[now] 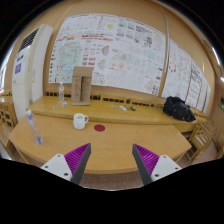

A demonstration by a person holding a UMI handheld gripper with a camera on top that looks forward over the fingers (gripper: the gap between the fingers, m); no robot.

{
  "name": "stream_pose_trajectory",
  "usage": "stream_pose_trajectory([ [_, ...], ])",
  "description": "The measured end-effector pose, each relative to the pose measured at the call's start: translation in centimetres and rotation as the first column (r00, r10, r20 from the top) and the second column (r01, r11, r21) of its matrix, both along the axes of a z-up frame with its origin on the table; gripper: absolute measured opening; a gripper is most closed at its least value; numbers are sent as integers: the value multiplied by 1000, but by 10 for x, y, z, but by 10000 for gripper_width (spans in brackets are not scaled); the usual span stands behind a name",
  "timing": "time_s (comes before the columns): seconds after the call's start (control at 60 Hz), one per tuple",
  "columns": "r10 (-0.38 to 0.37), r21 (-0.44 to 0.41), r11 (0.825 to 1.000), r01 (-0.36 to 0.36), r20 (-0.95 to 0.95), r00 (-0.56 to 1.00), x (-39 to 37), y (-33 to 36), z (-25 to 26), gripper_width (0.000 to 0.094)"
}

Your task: Pour water

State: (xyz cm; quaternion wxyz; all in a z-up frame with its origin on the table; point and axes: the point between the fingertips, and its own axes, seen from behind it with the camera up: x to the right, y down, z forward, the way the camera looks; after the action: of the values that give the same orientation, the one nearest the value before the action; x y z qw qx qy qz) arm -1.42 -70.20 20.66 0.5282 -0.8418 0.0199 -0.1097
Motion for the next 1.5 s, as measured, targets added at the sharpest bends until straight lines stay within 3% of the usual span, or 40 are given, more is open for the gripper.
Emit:
stream_pose_trajectory([
  [0.267, -13, -119, 993, 14, 8, 1000, -57, -30, -91, 855],
  [0.417, 13, -187, 982, -18, -24, 1000, -151, -42, -146, 855],
  [0.517, 56, -187, 980, -70, -79, 995, -234, -27, -169, 855],
  [0.717, 167, -73, 981, -179, -142, 976, -372, 69, -166, 854],
  [0.933, 169, 58, 985, -163, -123, 978, -418, 190, -161, 848],
  [1.067, 178, 103, 981, -165, -132, 975, -433, 233, -170, 728],
  [1.133, 175, 122, 980, -160, -125, 977, -428, 243, -174, 512],
  [1.383, 219, 165, 966, -198, -121, 968, -432, 250, -169, 289],
  [1.5, 255, 183, 956, -228, -142, 956, -436, 248, -150, 290],
])
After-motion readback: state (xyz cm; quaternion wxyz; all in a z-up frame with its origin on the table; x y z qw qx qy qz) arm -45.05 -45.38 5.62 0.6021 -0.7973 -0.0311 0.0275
